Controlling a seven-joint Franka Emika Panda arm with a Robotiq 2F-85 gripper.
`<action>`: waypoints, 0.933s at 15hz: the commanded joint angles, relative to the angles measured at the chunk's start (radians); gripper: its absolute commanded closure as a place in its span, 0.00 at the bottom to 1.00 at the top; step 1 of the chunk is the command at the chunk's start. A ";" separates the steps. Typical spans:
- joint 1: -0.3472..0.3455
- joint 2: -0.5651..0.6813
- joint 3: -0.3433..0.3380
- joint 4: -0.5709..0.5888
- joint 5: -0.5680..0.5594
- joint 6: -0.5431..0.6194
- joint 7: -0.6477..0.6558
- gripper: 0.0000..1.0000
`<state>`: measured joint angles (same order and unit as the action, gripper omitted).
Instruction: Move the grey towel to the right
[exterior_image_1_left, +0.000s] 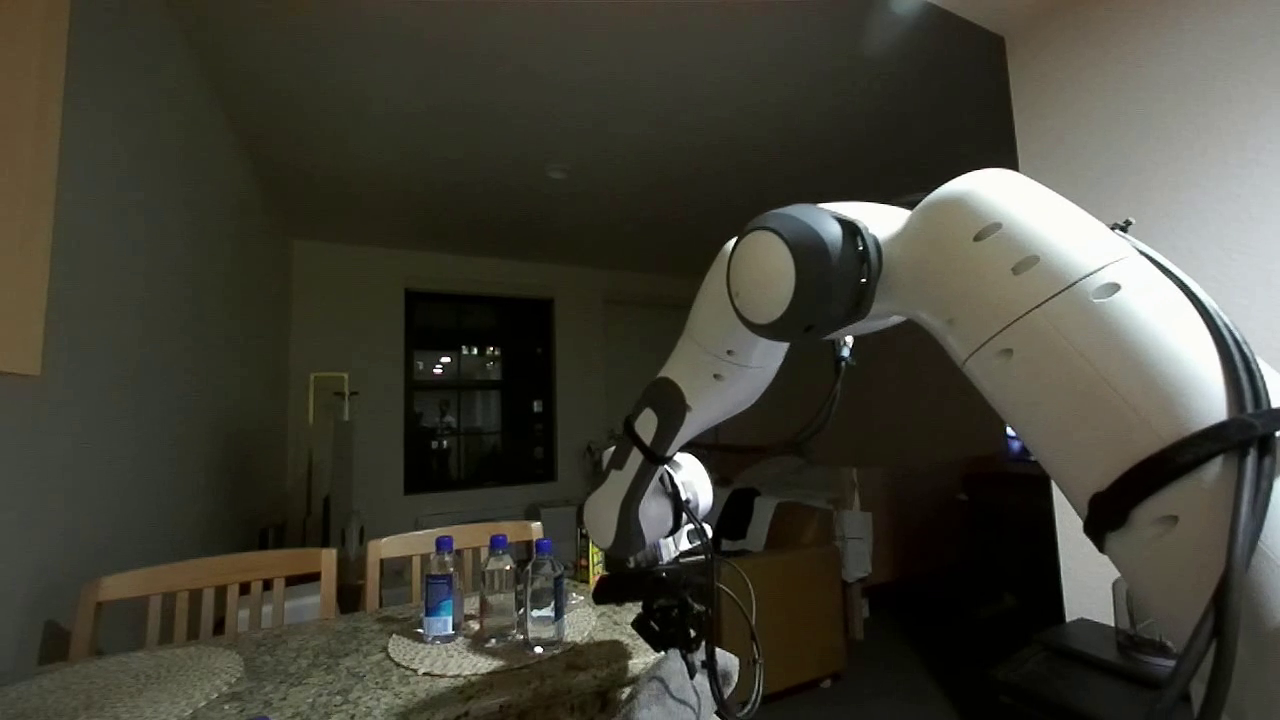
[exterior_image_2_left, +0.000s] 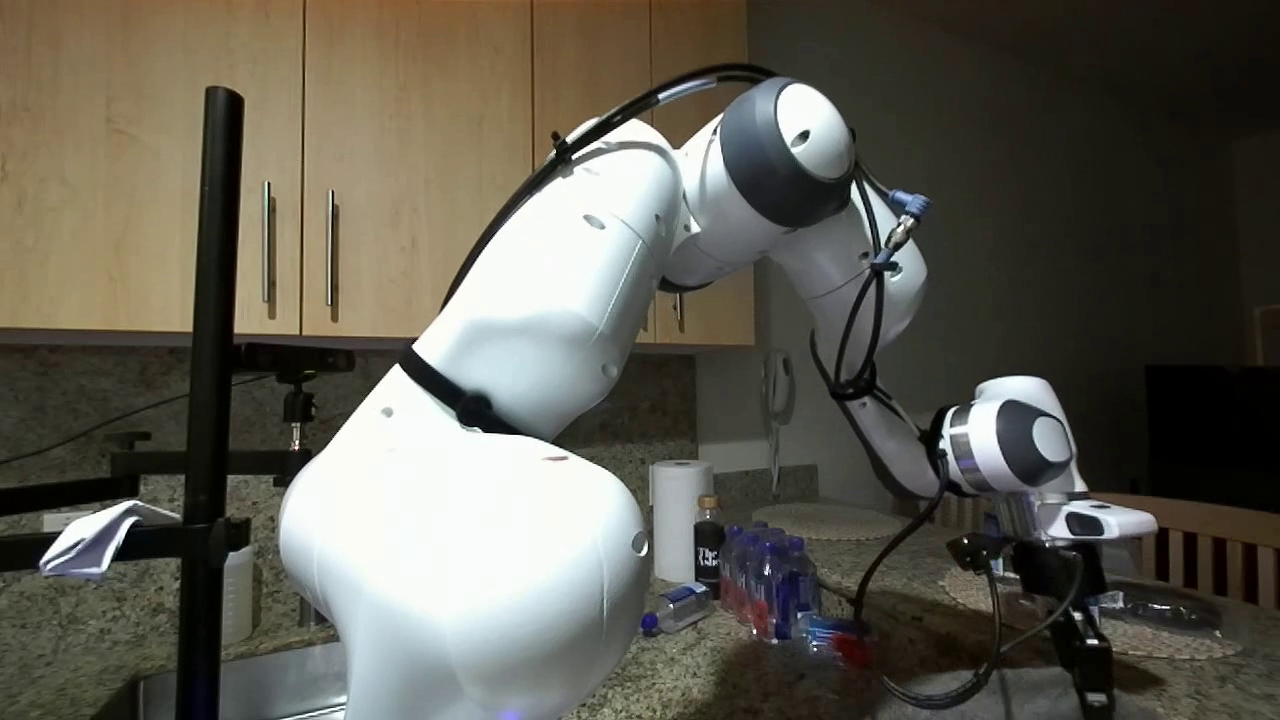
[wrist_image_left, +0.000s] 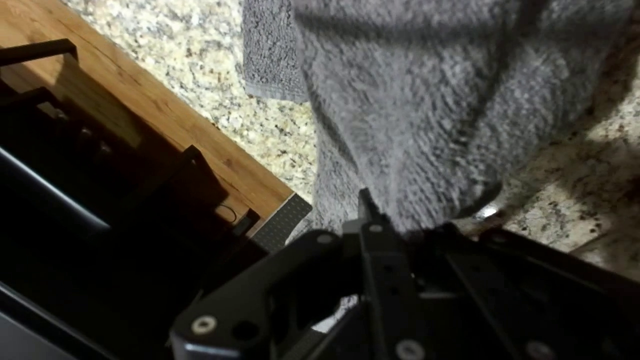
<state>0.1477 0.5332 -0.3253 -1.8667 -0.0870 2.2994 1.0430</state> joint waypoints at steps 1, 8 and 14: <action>-0.014 -0.094 0.043 -0.005 -0.058 -0.085 0.006 0.91; -0.025 -0.154 0.135 0.126 -0.106 -0.279 -0.070 0.91; -0.015 -0.163 0.189 0.254 -0.153 -0.383 -0.111 0.91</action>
<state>0.1450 0.3906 -0.1711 -1.6525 -0.2144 1.9681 0.9710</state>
